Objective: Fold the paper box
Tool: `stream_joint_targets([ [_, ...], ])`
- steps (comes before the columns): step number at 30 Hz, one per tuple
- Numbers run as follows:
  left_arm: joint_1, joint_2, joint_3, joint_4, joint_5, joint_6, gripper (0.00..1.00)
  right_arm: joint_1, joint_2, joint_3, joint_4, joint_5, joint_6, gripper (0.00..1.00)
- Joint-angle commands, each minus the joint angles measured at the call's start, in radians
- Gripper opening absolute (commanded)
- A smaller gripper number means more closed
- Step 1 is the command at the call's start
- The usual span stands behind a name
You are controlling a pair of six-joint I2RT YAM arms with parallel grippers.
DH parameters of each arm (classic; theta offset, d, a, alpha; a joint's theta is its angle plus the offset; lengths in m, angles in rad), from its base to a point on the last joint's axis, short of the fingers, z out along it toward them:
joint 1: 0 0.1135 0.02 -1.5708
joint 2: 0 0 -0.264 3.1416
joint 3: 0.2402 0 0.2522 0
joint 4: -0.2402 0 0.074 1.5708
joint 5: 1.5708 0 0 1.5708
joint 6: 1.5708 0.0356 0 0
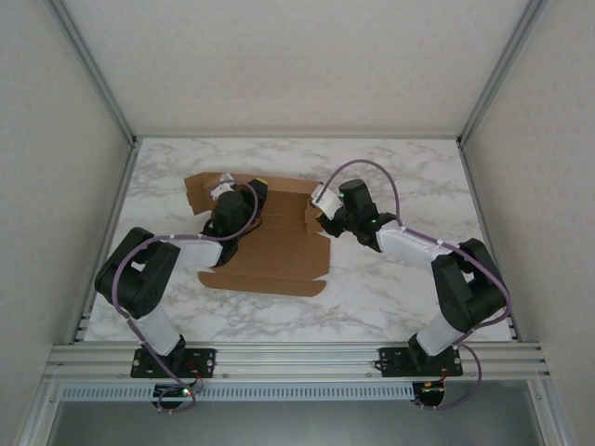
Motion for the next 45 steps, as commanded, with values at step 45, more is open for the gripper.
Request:
stream_joint_targets([
  [45, -0.021, -0.01, 0.109, -0.401, 0.032, 0.131, 0.0, -0.1, -0.305, 0.025, -0.102, -0.443, 0.201, 0.21],
])
